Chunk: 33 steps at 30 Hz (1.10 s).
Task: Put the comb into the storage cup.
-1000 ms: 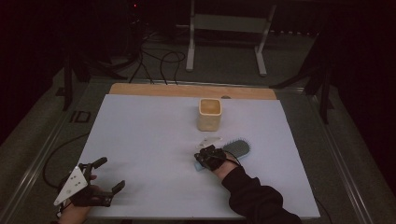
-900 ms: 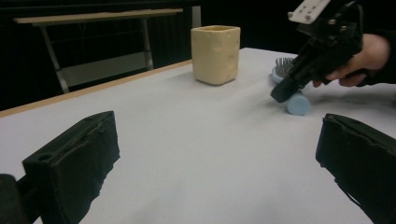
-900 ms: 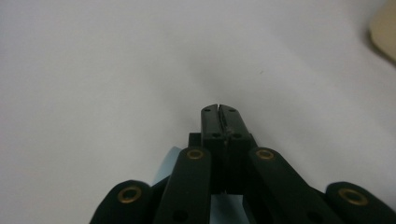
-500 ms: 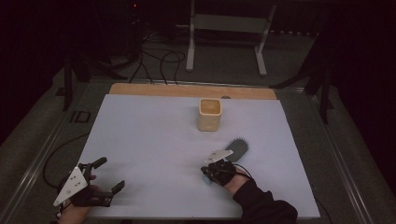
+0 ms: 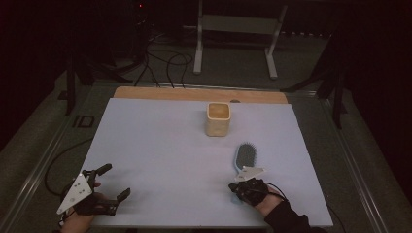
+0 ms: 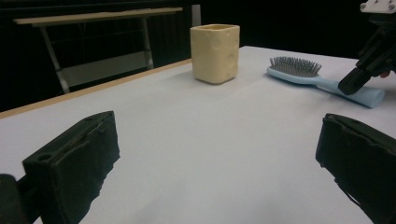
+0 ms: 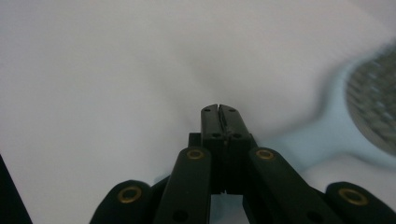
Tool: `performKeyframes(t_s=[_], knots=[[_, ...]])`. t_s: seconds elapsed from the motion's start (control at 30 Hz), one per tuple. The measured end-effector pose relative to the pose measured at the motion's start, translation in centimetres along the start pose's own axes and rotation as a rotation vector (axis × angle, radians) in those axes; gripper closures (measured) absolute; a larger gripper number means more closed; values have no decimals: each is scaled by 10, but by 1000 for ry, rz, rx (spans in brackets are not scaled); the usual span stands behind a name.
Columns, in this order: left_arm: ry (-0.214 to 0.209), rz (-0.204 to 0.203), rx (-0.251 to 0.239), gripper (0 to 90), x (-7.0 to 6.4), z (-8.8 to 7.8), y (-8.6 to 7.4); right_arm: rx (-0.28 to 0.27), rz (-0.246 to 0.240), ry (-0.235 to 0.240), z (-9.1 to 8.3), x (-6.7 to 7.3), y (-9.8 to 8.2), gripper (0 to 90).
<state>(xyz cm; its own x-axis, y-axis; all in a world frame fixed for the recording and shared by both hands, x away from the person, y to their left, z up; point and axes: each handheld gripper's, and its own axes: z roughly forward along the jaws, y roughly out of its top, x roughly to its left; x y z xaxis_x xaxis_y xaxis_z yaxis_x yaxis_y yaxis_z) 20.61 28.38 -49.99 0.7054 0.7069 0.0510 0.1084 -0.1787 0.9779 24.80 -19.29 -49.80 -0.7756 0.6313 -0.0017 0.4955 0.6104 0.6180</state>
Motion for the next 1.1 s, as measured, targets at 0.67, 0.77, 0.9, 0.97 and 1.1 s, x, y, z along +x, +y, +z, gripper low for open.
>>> performKeyframes(t_s=[0.67,0.77,0.9,0.97,1.1], knots=[[2,-5,4,0,0,0,0,47,116,-131,-34,-42,-46,900],[2,-6,3,0,1,1,0,49,117,-149,-36,-48,-48,900],[1,-4,5,0,0,1,0,60,132,-173,-36,-56,-52,900],[2,-5,5,0,1,1,0,60,137,-171,-36,-58,-53,900],[2,-4,6,0,0,1,0,37,95,-158,-41,-54,-48,900]])
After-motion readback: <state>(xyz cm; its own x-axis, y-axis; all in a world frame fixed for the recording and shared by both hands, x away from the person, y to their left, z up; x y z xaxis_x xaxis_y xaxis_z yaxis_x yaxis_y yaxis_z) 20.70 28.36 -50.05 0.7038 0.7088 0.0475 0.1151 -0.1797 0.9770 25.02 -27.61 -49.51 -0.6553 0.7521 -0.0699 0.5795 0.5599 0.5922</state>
